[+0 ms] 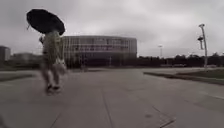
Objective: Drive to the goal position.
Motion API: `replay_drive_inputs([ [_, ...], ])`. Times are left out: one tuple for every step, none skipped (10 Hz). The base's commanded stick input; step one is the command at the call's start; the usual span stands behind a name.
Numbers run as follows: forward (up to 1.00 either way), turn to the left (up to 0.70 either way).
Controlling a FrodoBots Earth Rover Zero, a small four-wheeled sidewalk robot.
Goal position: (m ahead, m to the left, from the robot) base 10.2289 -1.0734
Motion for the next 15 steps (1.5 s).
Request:
replay_drive_inputs([
  [0.00, 0.00],
  [0.00, 0.00],
  [0.00, 0.00],
  [0.00, 0.00],
  [0.00, 0.00],
  [0.00, 0.00],
  [0.00, 0.00],
  [0.00, 0.00],
  [0.01, 0.00],
  [0.02, 0.00],
  [0.03, 0.00],
  [0.04, 0.00],
  [0.05, 0.00],
  [0.05, 0.00],
  [0.05, 0.00],
])
